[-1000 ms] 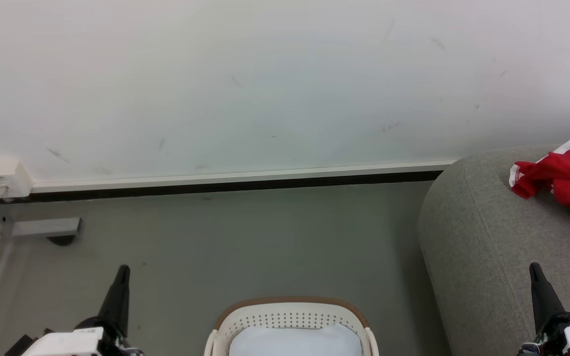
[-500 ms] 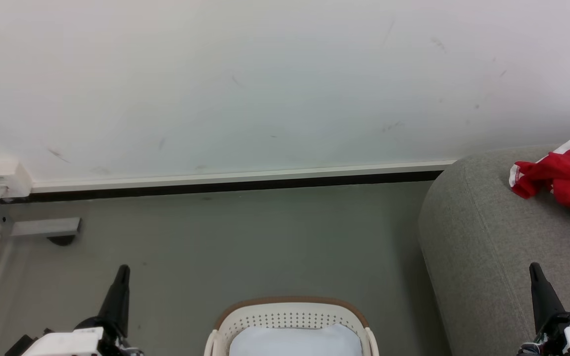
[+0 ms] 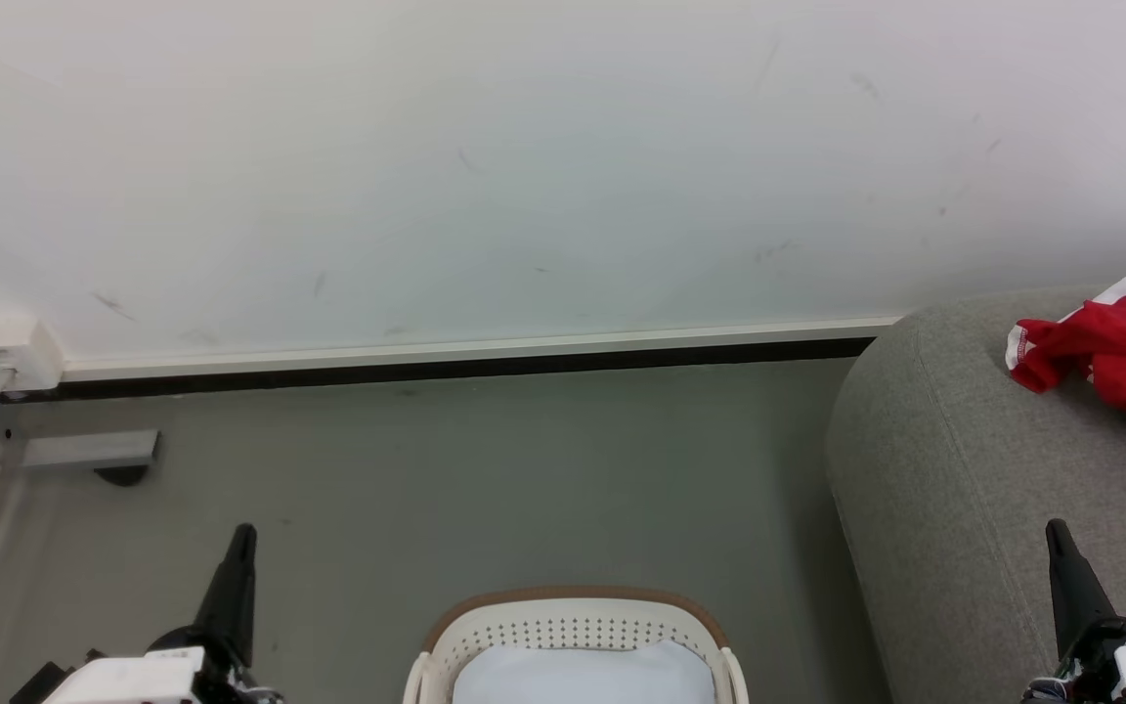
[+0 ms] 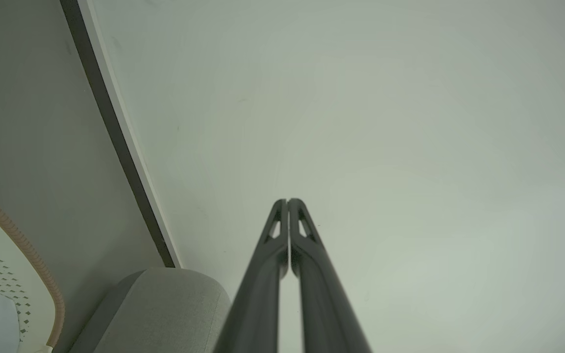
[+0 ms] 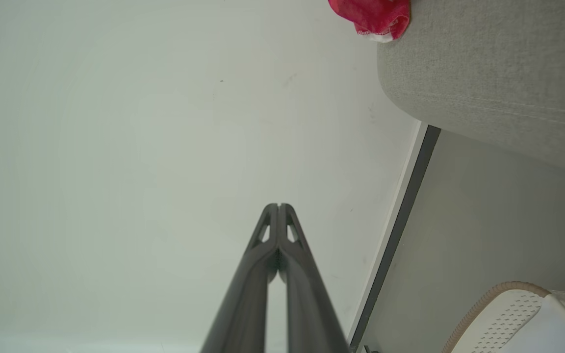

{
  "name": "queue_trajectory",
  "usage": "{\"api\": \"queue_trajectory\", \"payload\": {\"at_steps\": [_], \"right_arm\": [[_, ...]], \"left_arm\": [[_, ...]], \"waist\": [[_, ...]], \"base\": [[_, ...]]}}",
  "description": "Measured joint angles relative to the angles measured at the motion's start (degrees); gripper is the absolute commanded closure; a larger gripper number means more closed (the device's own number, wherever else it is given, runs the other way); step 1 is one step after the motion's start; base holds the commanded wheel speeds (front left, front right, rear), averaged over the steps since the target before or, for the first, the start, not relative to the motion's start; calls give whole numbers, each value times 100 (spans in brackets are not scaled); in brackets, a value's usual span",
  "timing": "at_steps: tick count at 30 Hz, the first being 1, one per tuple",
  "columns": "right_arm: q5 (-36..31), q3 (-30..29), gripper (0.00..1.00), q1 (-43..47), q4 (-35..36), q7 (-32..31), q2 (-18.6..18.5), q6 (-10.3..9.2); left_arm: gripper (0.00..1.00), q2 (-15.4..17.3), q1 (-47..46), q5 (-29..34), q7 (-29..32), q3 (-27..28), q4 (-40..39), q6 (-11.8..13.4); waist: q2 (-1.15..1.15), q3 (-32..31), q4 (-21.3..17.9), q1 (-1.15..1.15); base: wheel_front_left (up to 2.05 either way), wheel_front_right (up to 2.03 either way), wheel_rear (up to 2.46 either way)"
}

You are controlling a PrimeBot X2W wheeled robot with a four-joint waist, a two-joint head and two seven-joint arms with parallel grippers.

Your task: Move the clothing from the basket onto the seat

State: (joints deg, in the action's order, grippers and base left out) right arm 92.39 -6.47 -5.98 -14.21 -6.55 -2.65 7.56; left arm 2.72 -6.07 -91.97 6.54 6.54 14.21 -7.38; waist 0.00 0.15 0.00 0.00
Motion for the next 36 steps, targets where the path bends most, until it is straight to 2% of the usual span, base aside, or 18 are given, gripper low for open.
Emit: {"api": "queue_trajectory", "payload": {"at_steps": [36], "right_arm": [[0, 0, 100, -1, 0, 0, -1, 0]], "left_arm": [[100, 0, -1, 0, 0, 0, -1, 0]], "waist": [[0, 0, 0, 0]], "base": [[0, 0, 0]]}}
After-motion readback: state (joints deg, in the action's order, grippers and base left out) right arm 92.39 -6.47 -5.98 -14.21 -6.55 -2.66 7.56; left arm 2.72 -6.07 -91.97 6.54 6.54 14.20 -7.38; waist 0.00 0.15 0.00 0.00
